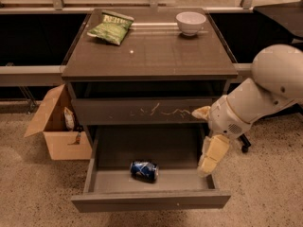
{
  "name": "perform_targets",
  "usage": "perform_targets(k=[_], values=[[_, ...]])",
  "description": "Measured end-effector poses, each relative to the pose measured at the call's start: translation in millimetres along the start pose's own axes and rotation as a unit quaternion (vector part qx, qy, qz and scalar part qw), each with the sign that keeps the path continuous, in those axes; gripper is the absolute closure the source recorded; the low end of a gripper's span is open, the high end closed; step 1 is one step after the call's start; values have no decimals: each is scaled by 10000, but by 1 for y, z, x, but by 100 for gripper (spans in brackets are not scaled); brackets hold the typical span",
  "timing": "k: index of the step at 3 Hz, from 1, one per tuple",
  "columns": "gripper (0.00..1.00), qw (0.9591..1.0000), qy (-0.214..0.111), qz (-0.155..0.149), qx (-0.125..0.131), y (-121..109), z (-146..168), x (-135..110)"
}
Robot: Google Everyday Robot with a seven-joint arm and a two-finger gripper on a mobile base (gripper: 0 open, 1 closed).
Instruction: Pick pepsi can from middle drawer and place on counter
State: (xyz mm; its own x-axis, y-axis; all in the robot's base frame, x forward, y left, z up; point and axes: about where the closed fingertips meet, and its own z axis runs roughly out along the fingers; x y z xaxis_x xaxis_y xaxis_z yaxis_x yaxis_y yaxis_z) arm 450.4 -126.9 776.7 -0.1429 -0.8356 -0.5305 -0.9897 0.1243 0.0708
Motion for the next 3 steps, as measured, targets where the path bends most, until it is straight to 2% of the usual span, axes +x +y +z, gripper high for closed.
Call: perform_targets(k=[1, 2, 3], values=[[0, 9999, -131, -80, -69, -15, 35, 4], [0, 9985, -489, -178, -190, -29, 73, 5], [0, 9985, -490, -181, -191, -29, 73, 5]])
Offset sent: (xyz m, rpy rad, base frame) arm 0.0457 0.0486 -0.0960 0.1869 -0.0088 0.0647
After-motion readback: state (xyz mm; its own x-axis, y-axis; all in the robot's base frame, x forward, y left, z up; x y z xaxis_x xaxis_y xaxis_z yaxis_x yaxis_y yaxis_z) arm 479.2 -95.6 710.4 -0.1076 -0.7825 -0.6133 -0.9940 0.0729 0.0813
